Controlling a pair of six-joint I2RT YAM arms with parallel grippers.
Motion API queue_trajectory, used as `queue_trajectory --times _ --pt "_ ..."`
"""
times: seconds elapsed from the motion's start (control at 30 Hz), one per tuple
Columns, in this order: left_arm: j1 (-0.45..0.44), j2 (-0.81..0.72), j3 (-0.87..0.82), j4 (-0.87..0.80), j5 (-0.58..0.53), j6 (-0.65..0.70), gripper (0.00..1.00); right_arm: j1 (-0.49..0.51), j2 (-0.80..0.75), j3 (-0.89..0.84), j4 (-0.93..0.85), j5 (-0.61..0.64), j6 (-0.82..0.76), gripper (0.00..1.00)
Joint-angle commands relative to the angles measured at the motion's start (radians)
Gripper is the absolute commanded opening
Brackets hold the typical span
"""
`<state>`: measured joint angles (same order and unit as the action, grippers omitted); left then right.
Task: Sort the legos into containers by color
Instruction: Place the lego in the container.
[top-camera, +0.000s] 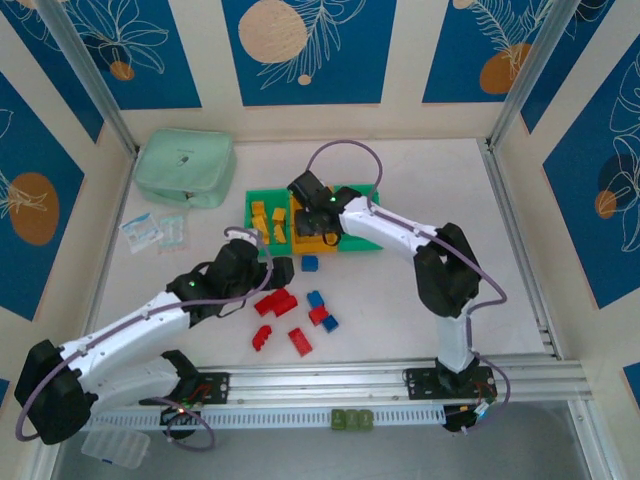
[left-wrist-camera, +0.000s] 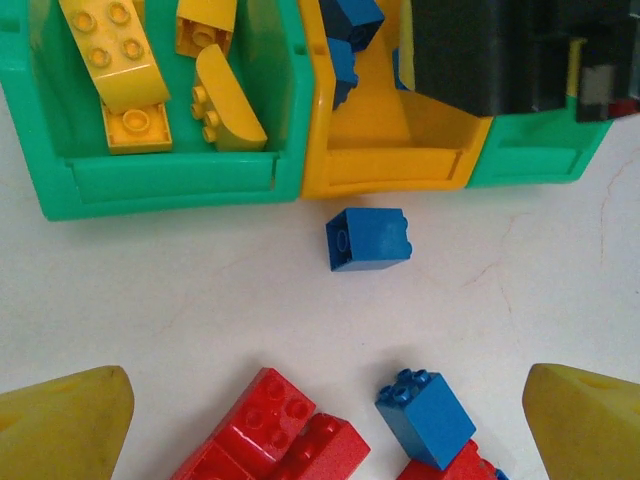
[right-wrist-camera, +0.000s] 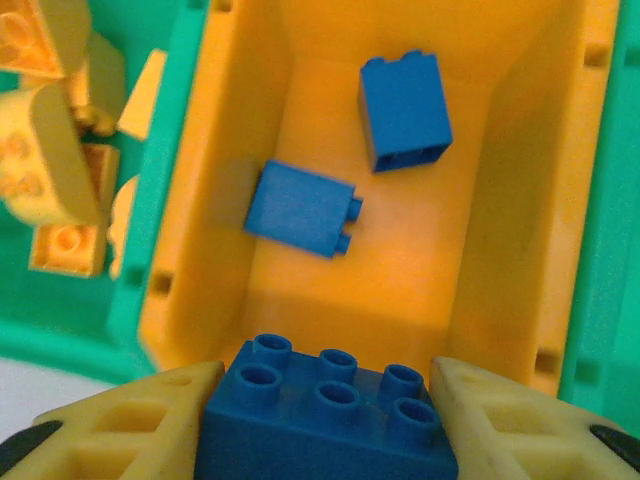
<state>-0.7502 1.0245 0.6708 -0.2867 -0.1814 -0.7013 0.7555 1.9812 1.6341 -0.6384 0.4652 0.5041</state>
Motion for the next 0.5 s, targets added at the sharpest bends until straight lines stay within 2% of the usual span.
queue_trajectory --times 0.0,0.1,0.23,0.47 --pt "0.024 0.012 0.033 0.025 0.023 0.02 0.99 -0.022 0.073 0.085 -0.023 0.006 -0.056 0.47" --pt "0.038 0.016 0.039 0.022 0.036 0.024 0.99 -0.035 0.112 0.149 -0.055 0.005 -0.072 0.56" --pt "0.048 0.008 0.04 0.007 0.042 0.024 0.99 -0.038 0.087 0.147 -0.048 0.005 -0.079 0.64" --pt "0.061 -0.011 0.044 -0.012 0.056 0.021 0.99 -0.023 -0.02 0.063 -0.048 -0.018 -0.063 0.73"
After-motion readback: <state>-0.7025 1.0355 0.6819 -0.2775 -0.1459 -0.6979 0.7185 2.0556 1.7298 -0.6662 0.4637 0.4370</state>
